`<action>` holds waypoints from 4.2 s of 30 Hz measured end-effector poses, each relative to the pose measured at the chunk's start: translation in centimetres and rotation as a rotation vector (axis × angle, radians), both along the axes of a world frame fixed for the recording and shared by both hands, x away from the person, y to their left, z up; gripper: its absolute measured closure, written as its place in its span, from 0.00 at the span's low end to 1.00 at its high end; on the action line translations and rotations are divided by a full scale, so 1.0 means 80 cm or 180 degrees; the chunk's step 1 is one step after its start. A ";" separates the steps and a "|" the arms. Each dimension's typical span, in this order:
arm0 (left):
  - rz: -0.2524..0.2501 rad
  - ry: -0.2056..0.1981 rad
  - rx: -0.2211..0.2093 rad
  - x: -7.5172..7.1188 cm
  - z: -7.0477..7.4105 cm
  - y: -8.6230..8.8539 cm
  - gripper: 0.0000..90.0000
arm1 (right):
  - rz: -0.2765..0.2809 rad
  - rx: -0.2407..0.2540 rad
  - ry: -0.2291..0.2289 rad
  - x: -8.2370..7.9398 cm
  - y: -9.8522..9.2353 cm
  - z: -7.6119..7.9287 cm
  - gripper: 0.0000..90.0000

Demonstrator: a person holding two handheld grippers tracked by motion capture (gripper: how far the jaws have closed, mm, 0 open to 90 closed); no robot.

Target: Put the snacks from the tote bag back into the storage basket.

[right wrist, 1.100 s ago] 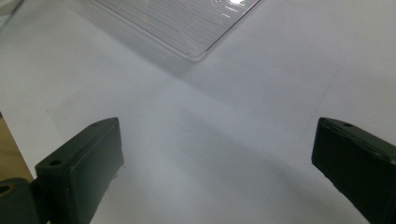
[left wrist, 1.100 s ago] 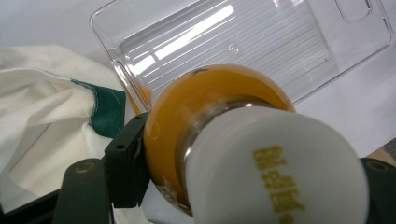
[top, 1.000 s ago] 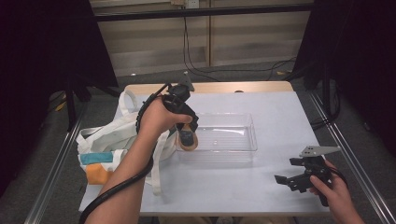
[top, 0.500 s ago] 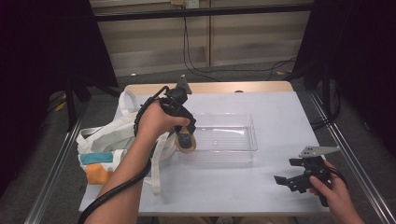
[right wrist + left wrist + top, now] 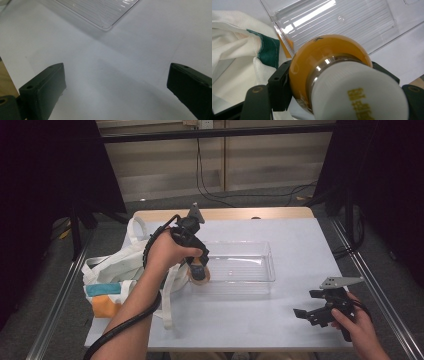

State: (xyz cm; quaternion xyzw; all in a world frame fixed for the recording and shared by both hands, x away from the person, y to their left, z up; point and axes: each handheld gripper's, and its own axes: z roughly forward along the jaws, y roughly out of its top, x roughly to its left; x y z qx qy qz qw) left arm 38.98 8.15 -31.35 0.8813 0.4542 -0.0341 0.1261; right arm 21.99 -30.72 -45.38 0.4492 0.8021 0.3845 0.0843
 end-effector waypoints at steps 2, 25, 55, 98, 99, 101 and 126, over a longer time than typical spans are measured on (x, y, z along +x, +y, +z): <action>0.0008 0.0011 -0.0002 0.000 -0.002 0.000 0.34 | 0.0004 -0.0001 -0.0001 0.000 0.000 0.000 0.02; 0.0020 0.0021 0.0017 -0.004 -0.015 0.001 0.34 | 0.0020 0.0004 0.0009 0.000 0.002 -0.001 0.02; 0.0035 0.0080 0.0062 0.000 -0.032 -0.001 0.34 | 0.0046 -0.0014 0.0006 0.000 0.002 -0.001 0.02; -0.0004 0.0103 0.0111 -0.004 -0.047 -0.002 0.33 | 0.0109 -0.0013 0.0015 0.006 0.008 -0.001 0.02; -0.0003 0.0106 0.0112 -0.003 -0.047 -0.002 0.33 | 0.0108 -0.0009 0.0022 0.006 0.009 -0.001 0.02; -0.0001 0.0106 0.0108 -0.003 -0.047 -0.001 0.33 | 0.0105 -0.0013 0.0025 0.006 0.009 -0.001 0.02; -0.0146 -0.0108 0.0090 -0.005 -0.052 -0.010 0.33 | 0.0119 -0.0004 0.0024 0.007 0.009 -0.003 0.02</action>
